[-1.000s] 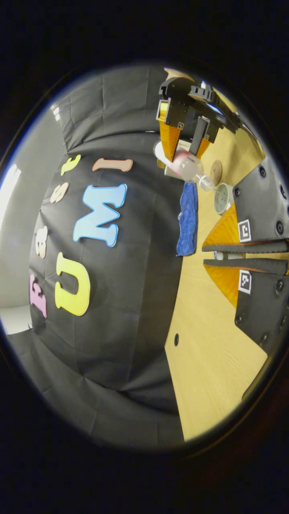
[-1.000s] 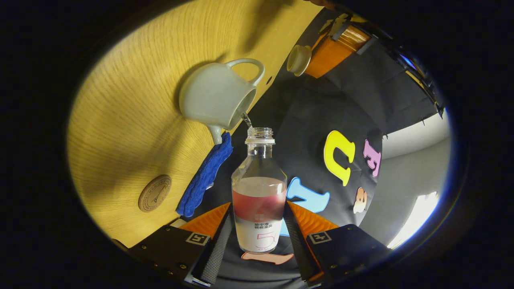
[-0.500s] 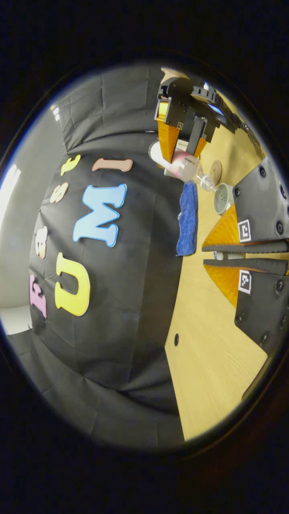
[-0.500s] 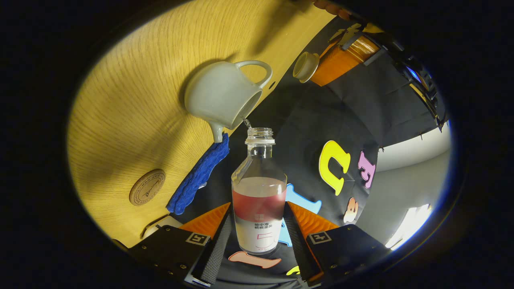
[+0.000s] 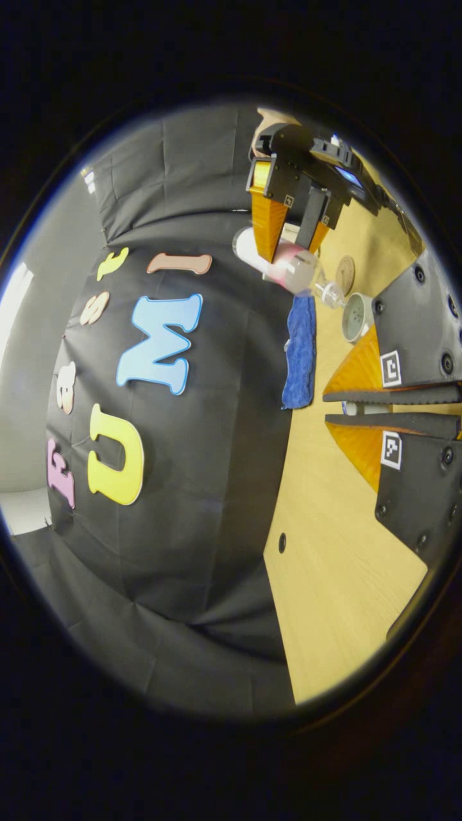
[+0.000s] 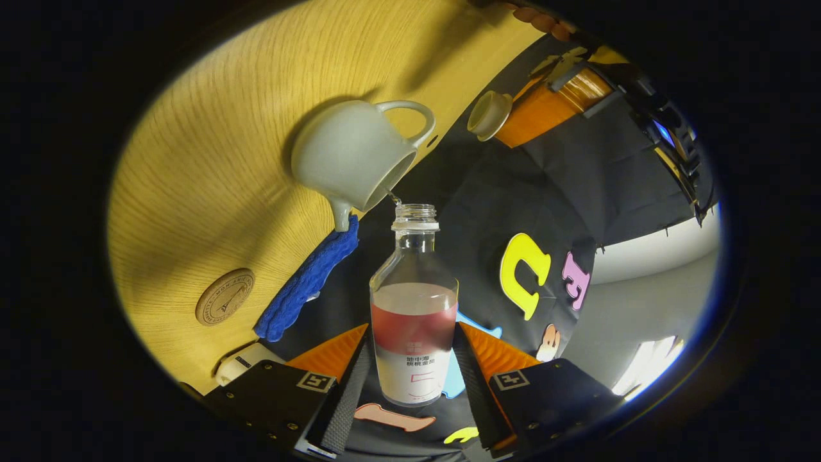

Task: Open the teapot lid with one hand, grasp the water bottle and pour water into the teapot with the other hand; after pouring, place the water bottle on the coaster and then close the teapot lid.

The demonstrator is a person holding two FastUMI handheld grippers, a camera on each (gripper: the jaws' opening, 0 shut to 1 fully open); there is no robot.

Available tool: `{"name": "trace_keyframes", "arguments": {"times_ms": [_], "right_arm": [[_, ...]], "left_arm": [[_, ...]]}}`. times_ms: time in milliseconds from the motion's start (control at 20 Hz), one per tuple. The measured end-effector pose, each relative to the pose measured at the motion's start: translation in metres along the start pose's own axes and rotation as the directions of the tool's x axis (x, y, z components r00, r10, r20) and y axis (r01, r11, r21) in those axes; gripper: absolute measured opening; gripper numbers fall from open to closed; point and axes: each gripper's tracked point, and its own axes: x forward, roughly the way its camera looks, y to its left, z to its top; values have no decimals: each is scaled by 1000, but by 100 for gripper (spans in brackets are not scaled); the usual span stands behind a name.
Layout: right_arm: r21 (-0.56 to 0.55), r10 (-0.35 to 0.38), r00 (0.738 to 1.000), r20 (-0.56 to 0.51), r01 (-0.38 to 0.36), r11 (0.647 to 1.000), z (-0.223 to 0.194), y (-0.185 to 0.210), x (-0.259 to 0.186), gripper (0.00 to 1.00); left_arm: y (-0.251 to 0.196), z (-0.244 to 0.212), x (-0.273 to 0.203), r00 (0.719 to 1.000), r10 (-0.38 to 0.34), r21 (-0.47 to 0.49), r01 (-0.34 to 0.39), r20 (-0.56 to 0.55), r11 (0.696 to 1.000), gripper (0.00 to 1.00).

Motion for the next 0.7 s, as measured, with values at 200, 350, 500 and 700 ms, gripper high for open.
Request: {"name": "trace_keyframes", "arguments": {"times_ms": [200,350,500,700], "right_arm": [[84,46,999,-8,-45,995,0,11,-1,74],[260,108,994,-28,-97,961,-3,18,-1,75],[460,180,983,-28,-147,876,-2,26,-4,75],[650,241,970,-2,-182,738,6,31,-11,75]], "left_arm": [[0,0,0,1000,0,-1,0,1,1000,11],[0,1,1,1000,0,-2,0,2,1000,12],[0,0,0,1000,0,-2,0,2,1000,12],[0,0,1,1000,2,-1,-2,1,1000,12]]}}
